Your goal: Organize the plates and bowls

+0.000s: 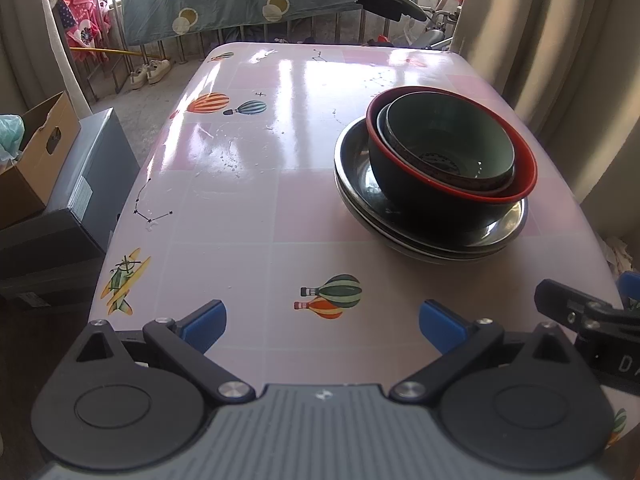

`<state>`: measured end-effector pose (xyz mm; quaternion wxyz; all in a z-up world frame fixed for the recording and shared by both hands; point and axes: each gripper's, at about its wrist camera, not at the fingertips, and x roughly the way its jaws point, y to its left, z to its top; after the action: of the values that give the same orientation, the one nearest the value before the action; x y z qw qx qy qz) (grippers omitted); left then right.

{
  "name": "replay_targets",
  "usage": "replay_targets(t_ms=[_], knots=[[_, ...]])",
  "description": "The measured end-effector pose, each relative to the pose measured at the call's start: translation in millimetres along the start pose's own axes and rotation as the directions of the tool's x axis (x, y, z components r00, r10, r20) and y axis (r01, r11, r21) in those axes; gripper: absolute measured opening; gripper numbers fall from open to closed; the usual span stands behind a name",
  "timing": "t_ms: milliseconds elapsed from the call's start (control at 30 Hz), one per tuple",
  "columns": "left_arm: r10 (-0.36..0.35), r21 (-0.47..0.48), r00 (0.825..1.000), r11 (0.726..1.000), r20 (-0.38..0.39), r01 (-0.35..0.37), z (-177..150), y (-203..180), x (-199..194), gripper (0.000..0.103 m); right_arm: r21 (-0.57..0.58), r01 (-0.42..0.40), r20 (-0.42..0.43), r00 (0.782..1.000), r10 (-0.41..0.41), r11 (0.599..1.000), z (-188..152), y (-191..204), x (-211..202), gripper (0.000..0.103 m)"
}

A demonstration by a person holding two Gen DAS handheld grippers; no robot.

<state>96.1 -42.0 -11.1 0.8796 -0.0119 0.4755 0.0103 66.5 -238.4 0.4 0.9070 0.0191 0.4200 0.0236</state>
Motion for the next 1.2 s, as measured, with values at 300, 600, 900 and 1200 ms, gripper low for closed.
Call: replay_targets(t_ms=[300, 600, 900, 1200], knots=[[0.002, -0.005, 1.0, 1.0, 0.004, -0.002, 1.2, 1.2, 0.0, 0.103, -0.002, -0.003, 0.003, 1.0, 0.003, 1.0, 0.9, 0.3, 0.0, 0.102], [0.003, -0.005, 1.0, 1.0, 0.006, -0.003, 2.3, 0.7, -0.6, 0.103, -0.005, -0.007, 0.004, 1.0, 0.007, 1.0, 0.1, 0.5, -0.3, 0.102], [0.003, -0.006, 1.0, 1.0, 0.006, -0.003, 2.2, 0.7, -0.6, 0.103, -0.006, -0.009, 0.002, 1.0, 0.009, 1.0, 0.7, 0.8, -1.0, 0.102], [0.003, -0.005, 1.0, 1.0, 0.006, -0.003, 2.2, 0.7, -0.7, 0.103, -0.007, -0.011, 0.0, 1.0, 0.011, 1.0, 0.9, 0.6, -0.6, 0.102]])
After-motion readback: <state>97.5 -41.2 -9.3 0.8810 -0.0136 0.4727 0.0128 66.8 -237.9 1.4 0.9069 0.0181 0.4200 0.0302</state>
